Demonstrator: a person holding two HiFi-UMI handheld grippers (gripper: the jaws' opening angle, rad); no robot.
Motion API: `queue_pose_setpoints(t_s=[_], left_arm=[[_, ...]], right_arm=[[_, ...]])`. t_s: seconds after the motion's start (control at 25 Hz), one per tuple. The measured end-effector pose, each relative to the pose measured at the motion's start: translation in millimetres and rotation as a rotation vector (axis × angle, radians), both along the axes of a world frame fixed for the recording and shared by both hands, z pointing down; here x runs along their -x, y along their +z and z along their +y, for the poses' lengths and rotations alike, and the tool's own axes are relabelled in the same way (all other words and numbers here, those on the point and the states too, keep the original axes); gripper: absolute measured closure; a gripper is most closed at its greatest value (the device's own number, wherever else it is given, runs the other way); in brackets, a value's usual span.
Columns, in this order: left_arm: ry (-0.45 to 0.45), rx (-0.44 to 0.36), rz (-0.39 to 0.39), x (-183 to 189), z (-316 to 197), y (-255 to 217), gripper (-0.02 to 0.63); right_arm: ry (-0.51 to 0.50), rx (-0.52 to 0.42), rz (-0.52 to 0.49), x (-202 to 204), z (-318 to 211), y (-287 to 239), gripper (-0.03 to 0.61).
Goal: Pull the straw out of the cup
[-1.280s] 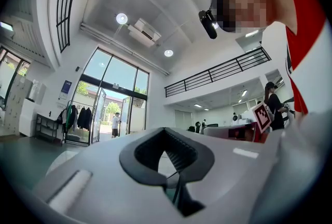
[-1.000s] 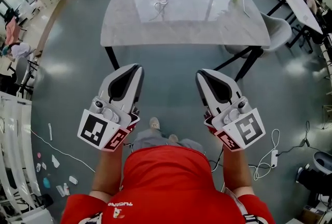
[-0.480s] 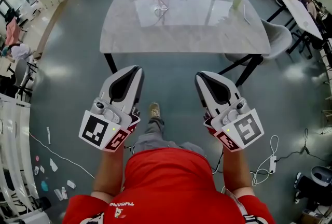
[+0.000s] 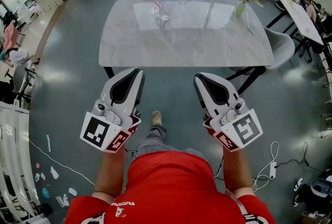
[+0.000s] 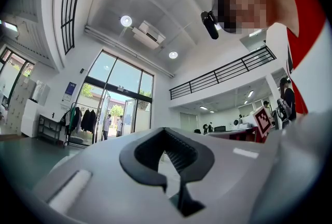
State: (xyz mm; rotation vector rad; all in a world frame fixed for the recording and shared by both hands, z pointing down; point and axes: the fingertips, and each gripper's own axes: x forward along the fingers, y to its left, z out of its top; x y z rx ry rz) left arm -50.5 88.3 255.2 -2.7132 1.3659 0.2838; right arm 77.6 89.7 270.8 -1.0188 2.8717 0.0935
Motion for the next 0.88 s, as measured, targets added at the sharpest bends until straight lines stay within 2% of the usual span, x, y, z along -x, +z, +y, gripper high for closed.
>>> queue_pose_setpoints(t_s=[0.88], left_arm=[[0.078,0.010,-0.003,59.9,-173.9,-2.6,0.609]], right_arm=[[0.045,0.015,-0.006,73.0,-165.1,-7.6,0.577]])
